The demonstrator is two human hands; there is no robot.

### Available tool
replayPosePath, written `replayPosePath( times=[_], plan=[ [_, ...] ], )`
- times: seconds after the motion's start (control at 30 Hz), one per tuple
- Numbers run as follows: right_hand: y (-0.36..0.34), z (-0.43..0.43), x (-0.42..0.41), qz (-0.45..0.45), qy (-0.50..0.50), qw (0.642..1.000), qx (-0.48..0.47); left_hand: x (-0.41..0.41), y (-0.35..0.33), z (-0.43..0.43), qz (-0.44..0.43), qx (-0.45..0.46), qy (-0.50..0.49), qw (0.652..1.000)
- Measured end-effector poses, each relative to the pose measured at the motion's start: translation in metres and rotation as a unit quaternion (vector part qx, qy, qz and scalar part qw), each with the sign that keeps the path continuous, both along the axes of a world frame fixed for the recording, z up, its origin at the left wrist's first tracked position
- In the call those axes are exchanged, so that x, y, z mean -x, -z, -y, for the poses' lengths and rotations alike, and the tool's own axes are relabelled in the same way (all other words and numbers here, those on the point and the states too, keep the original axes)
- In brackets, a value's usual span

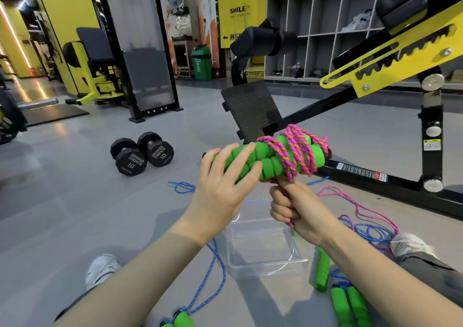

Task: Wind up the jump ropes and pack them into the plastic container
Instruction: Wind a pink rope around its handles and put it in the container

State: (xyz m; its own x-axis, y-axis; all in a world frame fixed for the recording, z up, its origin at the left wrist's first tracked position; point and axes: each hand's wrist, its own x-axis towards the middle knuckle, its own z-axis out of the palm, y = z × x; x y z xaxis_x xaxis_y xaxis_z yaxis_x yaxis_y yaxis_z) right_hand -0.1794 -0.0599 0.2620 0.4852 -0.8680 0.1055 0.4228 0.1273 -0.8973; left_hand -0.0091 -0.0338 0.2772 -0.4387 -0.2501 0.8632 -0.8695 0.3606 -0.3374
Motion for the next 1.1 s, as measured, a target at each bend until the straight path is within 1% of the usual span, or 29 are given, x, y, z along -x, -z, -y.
replayPosePath(
  times=[0.13,0.23,0.3,0.37,0.43,0.47,0.5,0.6,0.7,0.73,0.8,0.87,0.97,1.1],
  plan=[
    [0.002,-0.007,-0.007,-0.045,0.021,0.999,0.004,-0.013,0.006,0.008,-0.004,-0.012,-0.051,0.999],
    [0.001,-0.01,-0.012,-0.112,0.059,0.99,0.062,-0.016,0.008,0.013,-0.017,-0.03,-0.078,0.996],
    [0.001,-0.012,-0.013,-0.165,0.092,0.976,0.106,-0.016,0.009,0.015,-0.021,-0.04,-0.089,0.995],
    [0.002,-0.013,-0.013,-0.234,0.135,0.947,0.176,-0.02,0.009,0.016,-0.024,-0.048,-0.103,0.993],
    [0.003,-0.016,-0.011,-0.315,0.166,0.892,0.278,-0.027,0.01,0.018,-0.032,-0.058,-0.117,0.991],
    [0.002,-0.017,-0.009,-0.346,0.174,0.866,0.317,-0.03,0.01,0.018,-0.032,-0.063,-0.121,0.99],
    [0.0,-0.018,-0.008,-0.364,0.179,0.849,0.339,-0.032,0.011,0.018,-0.029,-0.066,-0.123,0.99],
    [-0.003,-0.018,-0.006,-0.369,0.203,0.827,0.371,-0.034,0.01,0.019,-0.016,-0.064,-0.123,0.99],
    [0.001,-0.017,-0.007,-0.339,0.274,0.79,0.43,-0.034,0.009,0.019,0.007,-0.051,-0.119,0.992],
    [0.002,-0.018,-0.007,-0.319,0.286,0.789,0.439,-0.035,0.008,0.02,0.014,-0.046,-0.116,0.992],
    [0.002,-0.021,-0.007,-0.271,0.291,0.8,0.449,-0.038,0.007,0.02,0.024,-0.04,-0.11,0.993],
    [0.001,-0.024,-0.007,-0.246,0.289,0.793,0.477,-0.041,0.005,0.02,0.034,-0.03,-0.101,0.994],
    [-0.003,-0.026,-0.008,-0.244,0.287,0.772,0.512,-0.043,0.002,0.018,0.052,-0.011,-0.082,0.995],
    [-0.012,-0.023,-0.005,-0.256,0.288,0.75,0.537,-0.041,0.0,0.016,0.071,0.007,-0.068,0.995]
  ],
)
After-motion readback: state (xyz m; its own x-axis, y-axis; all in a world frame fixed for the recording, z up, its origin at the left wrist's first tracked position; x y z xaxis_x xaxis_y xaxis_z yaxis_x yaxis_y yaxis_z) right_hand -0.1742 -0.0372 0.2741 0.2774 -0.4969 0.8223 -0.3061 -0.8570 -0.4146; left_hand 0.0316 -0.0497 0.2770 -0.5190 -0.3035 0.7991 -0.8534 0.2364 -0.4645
